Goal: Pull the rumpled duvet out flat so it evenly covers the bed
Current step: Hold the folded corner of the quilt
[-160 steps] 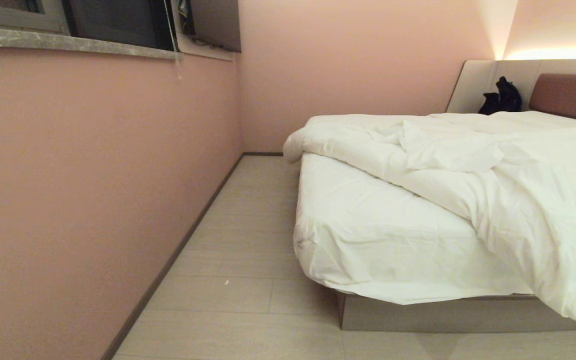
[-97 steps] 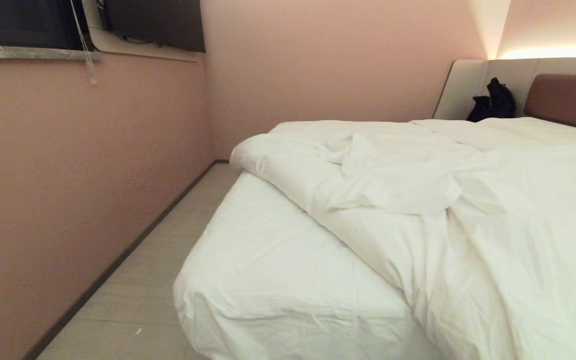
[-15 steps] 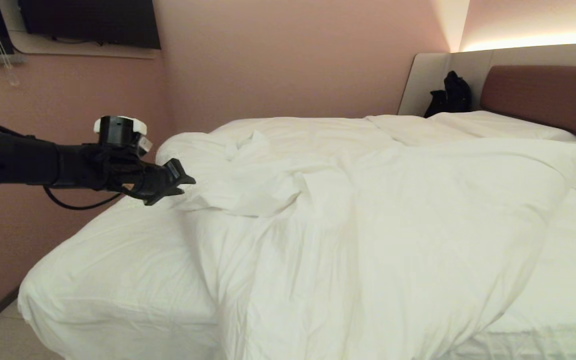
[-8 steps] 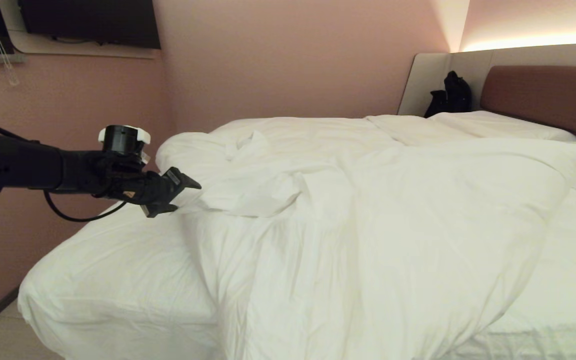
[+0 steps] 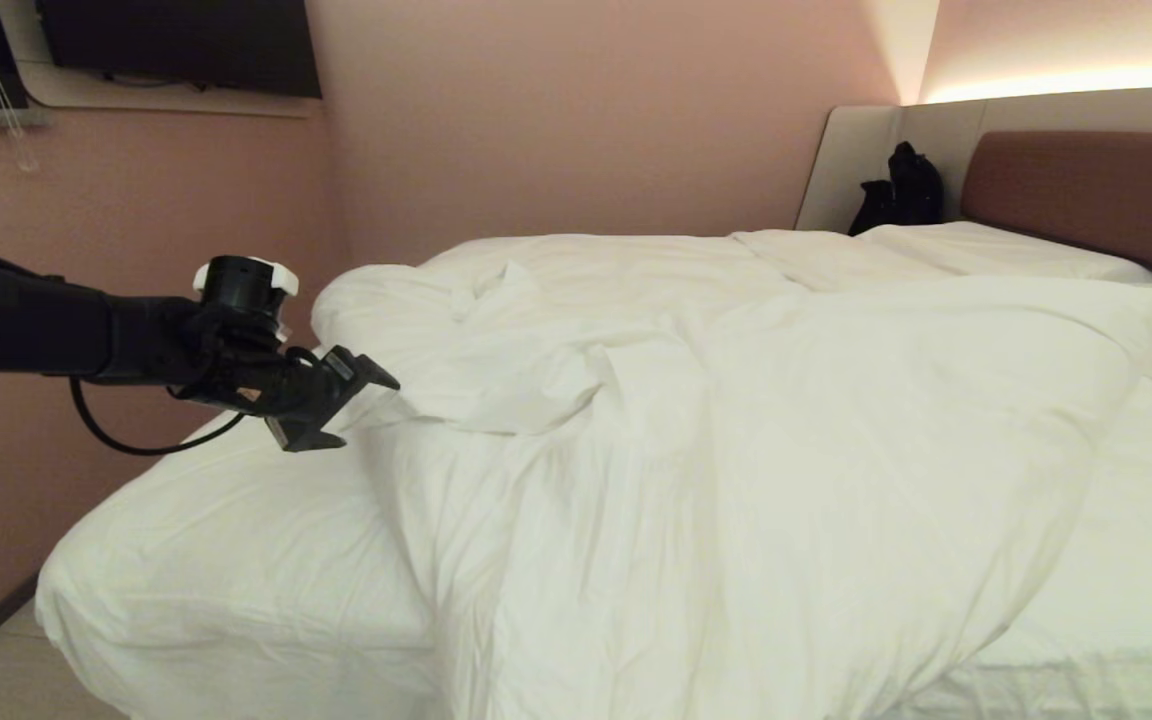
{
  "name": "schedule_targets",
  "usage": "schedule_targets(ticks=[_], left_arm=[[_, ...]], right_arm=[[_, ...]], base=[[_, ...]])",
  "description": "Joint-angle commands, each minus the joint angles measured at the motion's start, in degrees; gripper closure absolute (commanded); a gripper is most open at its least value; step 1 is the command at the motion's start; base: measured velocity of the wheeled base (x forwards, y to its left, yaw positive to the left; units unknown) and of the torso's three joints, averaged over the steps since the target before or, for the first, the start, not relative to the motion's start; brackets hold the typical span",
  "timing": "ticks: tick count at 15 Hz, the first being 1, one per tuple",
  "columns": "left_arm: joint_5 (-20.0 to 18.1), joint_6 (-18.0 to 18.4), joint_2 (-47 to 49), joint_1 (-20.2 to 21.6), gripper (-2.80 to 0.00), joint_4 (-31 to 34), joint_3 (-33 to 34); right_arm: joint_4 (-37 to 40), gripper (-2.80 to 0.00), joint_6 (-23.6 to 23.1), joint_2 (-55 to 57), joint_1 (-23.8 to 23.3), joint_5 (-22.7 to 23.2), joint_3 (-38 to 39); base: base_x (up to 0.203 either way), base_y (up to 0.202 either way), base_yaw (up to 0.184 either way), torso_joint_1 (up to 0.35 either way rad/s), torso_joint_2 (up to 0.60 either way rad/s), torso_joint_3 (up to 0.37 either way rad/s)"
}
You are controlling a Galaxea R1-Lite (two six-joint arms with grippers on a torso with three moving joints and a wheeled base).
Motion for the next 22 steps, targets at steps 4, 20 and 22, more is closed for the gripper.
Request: schedule_targets(ticks=[4, 20, 22], left_arm=[[-0.5, -0.1, 0.7, -1.1, -2.80, -0.4, -0.9], [-0.9, -0.4, 7.7, -5.3, -2.80, -0.7, -10.7], [-0.9, -0.3, 7.6, -6.2, -2.80, -0.7, -11.1]], right_arm=[[0.0, 0.00, 0.0, 0.0, 0.1, 0.0, 0.0], [0.0, 0.00, 0.0, 0.0, 0.0, 0.0, 0.0], [0.0, 0.00, 0.0, 0.0, 0.1, 0.0, 0.0]], base=[[0.000, 0.000, 0.000, 0.000, 0.00, 0.000], [0.000, 0.000, 0.000, 0.000, 0.00, 0.000], [0.000, 0.000, 0.000, 0.000, 0.00, 0.000]])
